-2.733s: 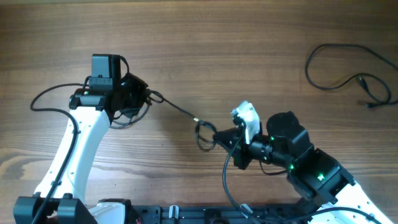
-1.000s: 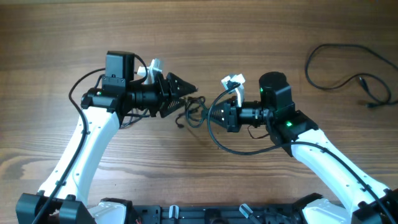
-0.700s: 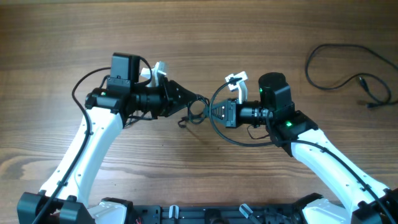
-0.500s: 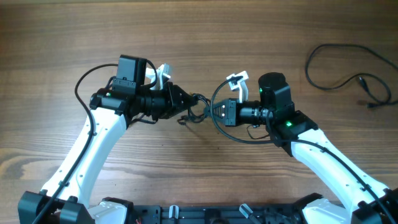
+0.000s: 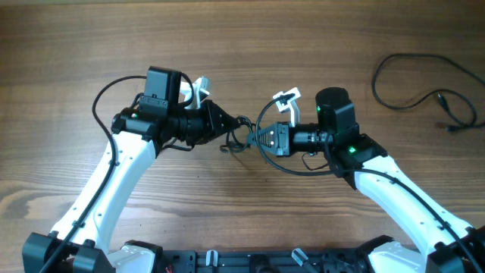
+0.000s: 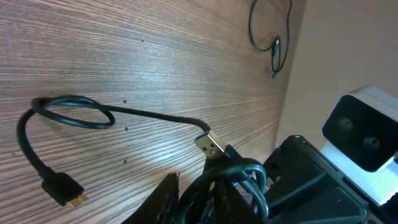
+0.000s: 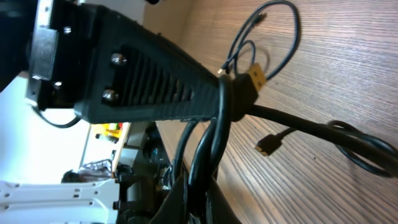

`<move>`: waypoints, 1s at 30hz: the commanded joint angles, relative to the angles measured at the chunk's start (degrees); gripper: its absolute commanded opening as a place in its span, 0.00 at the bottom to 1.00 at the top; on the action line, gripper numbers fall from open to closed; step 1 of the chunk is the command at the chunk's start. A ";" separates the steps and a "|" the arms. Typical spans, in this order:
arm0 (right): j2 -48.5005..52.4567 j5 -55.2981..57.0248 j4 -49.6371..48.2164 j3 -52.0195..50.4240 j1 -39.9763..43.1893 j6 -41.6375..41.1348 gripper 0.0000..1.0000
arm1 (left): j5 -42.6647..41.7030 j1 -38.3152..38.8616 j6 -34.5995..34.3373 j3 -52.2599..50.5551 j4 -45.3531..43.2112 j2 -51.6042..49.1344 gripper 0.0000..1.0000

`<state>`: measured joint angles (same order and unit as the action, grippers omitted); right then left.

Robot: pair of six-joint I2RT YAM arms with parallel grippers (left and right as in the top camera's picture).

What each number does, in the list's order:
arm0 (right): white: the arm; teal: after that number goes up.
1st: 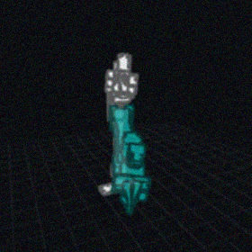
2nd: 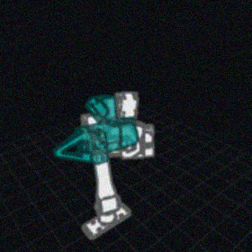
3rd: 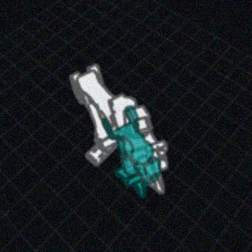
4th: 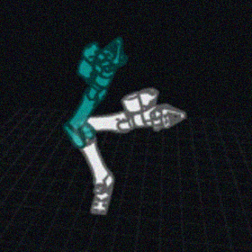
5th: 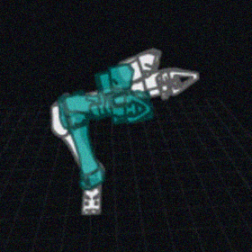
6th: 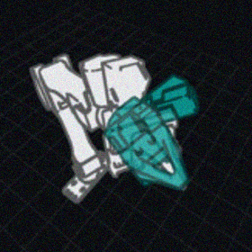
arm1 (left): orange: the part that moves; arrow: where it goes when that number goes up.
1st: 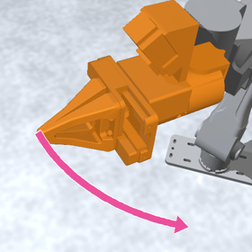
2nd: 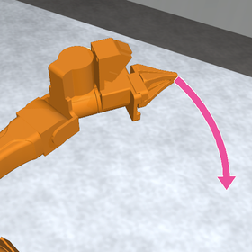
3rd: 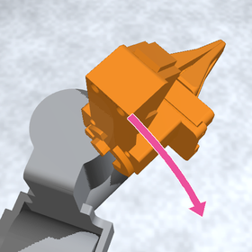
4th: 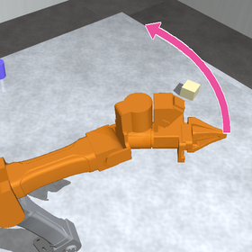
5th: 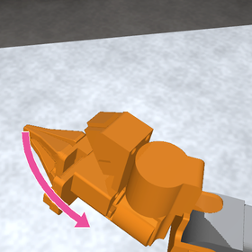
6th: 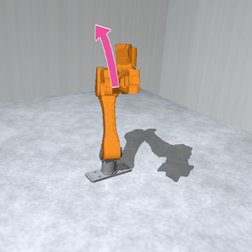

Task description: Untangle cables

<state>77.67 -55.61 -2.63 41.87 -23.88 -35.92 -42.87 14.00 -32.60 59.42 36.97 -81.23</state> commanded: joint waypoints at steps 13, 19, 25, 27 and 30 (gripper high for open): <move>-0.20 -23.76 -12.39 0.87 -0.48 2.54 0.04 | 0.94 -0.59 -7.74 0.15 -0.66 -0.33 0.45; -0.20 -23.67 -13.86 0.87 -0.46 7.58 0.04 | -5.97 -0.68 -11.63 0.15 1.90 -0.33 0.44; -0.20 -19.63 -20.55 0.87 -0.48 -0.76 0.04 | -12.66 -0.72 -16.72 0.15 0.76 -0.33 0.56; -0.20 -19.26 -23.04 0.87 -0.48 -0.74 0.05 | -14.84 -0.72 -18.80 0.15 0.59 -0.33 0.57; -0.20 -17.49 -26.64 0.87 -0.48 -0.76 0.04 | -16.41 -0.70 -22.64 0.15 0.59 -0.33 0.55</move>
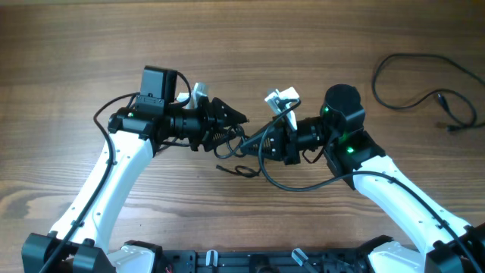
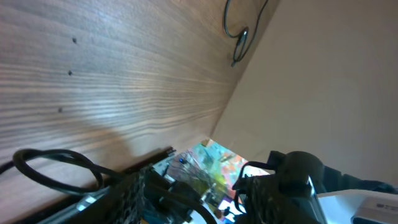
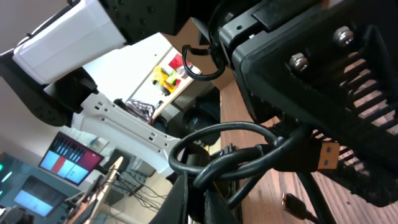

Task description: Untangle cables

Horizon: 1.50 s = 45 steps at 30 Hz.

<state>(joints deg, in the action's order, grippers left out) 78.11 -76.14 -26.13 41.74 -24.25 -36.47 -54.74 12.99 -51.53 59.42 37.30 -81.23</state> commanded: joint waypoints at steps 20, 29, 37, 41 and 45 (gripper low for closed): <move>-0.63 -7.74 -5.40 0.98 -0.24 21.55 0.05 | 8.28 -10.97 0.68 0.15 -1.68 -1.68 0.96; -0.59 -0.39 19.34 0.96 -0.09 33.86 0.05 | 5.07 -13.25 37.27 0.15 4.81 -1.66 0.49; -0.50 1.16 22.62 0.94 -0.11 25.77 0.04 | -4.46 -5.75 63.06 0.15 6.82 -1.66 0.45; -0.28 4.96 26.14 0.94 -0.09 25.86 0.04 | -5.46 -5.75 67.98 0.15 9.05 -1.66 0.45; 0.22 9.05 26.40 0.94 -0.09 25.57 0.04 | -1.64 -5.77 70.62 0.15 13.07 -1.66 0.45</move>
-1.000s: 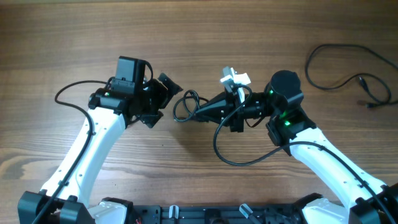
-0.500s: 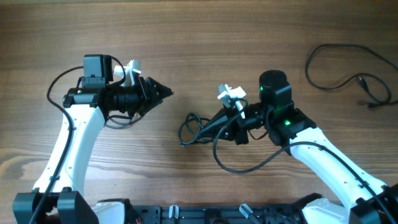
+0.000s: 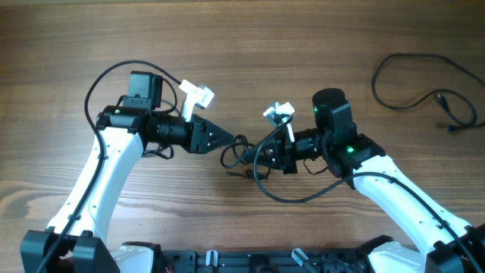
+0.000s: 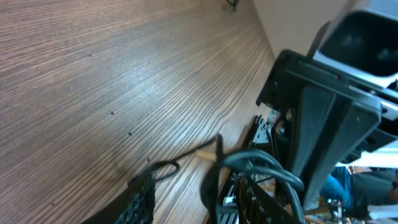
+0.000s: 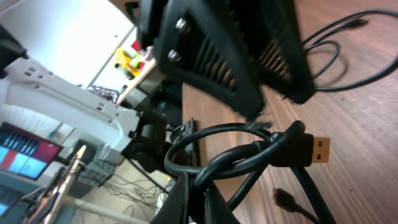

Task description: Untangle cables

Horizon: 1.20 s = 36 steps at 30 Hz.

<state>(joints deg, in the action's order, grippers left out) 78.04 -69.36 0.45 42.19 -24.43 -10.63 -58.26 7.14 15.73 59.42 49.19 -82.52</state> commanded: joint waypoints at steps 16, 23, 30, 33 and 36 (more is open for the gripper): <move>0.31 -10.54 -8.20 0.48 -0.15 -5.86 0.04 | 6.88 2.78 -10.32 0.15 -7.43 -1.70 0.32; 0.37 -10.01 -8.61 0.48 -0.13 -6.05 0.05 | 5.07 2.64 -10.99 0.15 -6.14 -1.66 0.43; 0.42 23.37 5.35 0.48 -0.07 -9.66 0.45 | 15.41 -1.05 -14.93 0.15 -5.75 -0.31 1.00; 0.39 42.45 16.48 0.48 -0.07 -9.70 0.79 | 23.89 -3.02 -21.57 0.15 -8.13 -0.31 1.00; 0.39 49.55 21.51 0.50 -0.07 -9.94 0.82 | 32.48 -3.67 -27.32 0.15 -9.42 -0.35 1.00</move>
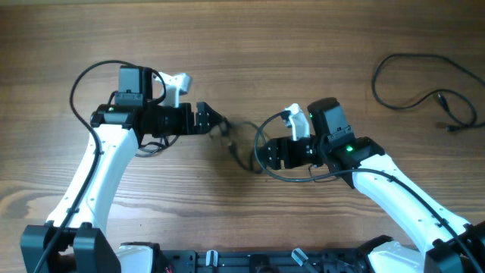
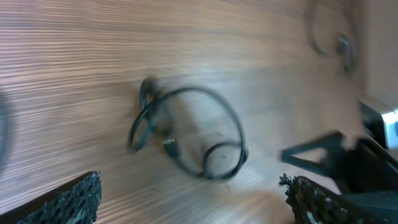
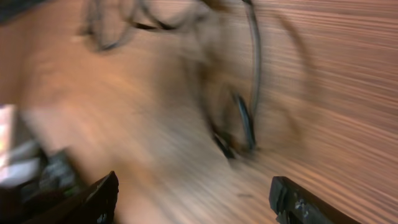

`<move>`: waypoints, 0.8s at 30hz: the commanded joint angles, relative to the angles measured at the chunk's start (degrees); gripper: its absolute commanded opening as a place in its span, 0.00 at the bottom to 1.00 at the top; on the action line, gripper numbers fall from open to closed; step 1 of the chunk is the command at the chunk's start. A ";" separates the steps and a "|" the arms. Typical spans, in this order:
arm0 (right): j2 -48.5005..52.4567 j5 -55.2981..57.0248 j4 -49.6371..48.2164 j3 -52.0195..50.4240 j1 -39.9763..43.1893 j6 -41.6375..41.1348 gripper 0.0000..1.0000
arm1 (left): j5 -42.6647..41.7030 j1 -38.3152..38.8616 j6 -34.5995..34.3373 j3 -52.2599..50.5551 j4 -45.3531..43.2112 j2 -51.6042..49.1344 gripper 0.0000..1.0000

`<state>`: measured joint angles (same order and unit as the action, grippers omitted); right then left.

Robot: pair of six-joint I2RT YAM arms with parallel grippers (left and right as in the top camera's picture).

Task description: Untangle cables

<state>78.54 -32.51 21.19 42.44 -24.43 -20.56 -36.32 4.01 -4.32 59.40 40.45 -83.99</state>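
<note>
A black USB cable (image 1: 227, 135) lies in loose, overlapping loops on the wooden table between the two arms. It shows blurred in the left wrist view (image 2: 186, 134) and in the right wrist view (image 3: 242, 118). My left gripper (image 1: 206, 120) is open just left of the cable, holding nothing (image 2: 193, 205). To the right of the cable my right gripper (image 1: 267, 155) is also open with nothing between its fingers (image 3: 199, 202). Both wrist views are smeared by motion.
A second black cable (image 1: 424, 83) lies in a curve at the table's far right, and it also shows in the left wrist view (image 2: 333, 37). Each arm's own black lead loops beside its wrist.
The right gripper was shut on the cable bundle and held it off the table; now it is open and the cable lies on the table. Both grippers have drawn apart from the cable.
Both grippers met at the bundle in the middle, with the cable in the right gripper's jaws. A second later the bundle hung between them above the table. Then the left arm stood farther left while the right still held. Now the cable lies loose on the wood.
</note>
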 commanded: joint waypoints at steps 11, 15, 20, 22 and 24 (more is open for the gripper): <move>10.05 12.96 -29.83 4.39 -15.08 -15.91 0.66 | 28.09 -9.25 -29.07 0.15 -2.25 0.57 0.96; 24.52 17.27 -48.09 4.39 -16.65 -21.59 0.68 | 28.39 -9.53 -29.03 -2.43 -2.58 0.50 0.98; 33.03 17.70 -60.19 4.39 -16.65 -24.61 0.69 | 26.34 -9.11 -29.16 -2.97 -4.11 0.50 0.99; 33.55 17.57 -61.00 4.39 -16.65 -24.55 0.45 | 26.32 -8.76 -29.18 -2.97 -4.11 0.50 0.99; 32.28 13.88 -61.35 4.39 -16.20 -24.44 0.05 | 26.34 -8.72 -29.16 -2.97 -4.13 0.50 0.99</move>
<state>111.02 -15.99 -39.51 46.44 -40.84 -44.56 -9.47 -5.17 -32.75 56.95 36.45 -83.94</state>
